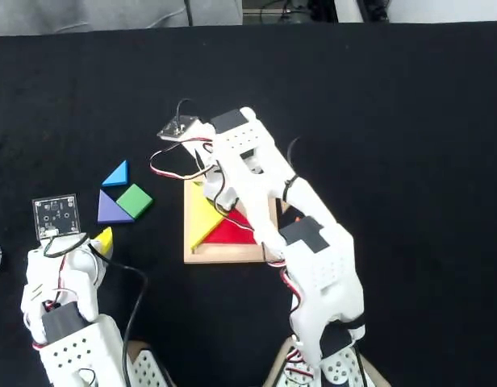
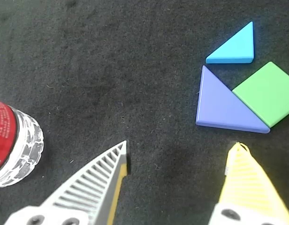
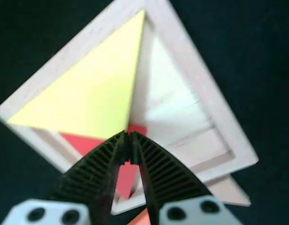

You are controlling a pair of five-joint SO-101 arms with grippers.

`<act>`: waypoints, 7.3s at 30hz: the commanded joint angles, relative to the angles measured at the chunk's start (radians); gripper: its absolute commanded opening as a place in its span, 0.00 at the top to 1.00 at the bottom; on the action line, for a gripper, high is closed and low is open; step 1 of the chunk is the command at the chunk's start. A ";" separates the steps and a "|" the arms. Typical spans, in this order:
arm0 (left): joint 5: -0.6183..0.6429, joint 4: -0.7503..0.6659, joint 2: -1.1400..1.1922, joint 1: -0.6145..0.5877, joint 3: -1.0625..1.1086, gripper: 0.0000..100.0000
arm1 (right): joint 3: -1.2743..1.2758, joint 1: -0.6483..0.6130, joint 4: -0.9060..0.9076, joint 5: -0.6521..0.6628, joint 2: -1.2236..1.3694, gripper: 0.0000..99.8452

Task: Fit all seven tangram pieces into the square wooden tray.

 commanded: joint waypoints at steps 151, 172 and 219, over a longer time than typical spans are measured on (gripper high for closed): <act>-0.012 0.003 -0.002 0.013 0.018 0.67 | 0.957 0.500 -0.453 0.025 -0.763 0.99; -0.012 0.003 -0.002 0.013 0.018 0.67 | 0.642 0.072 -0.247 -0.575 -0.751 0.99; -0.012 0.003 -0.002 0.012 0.018 0.67 | 0.647 0.038 -0.330 -0.729 -0.536 0.84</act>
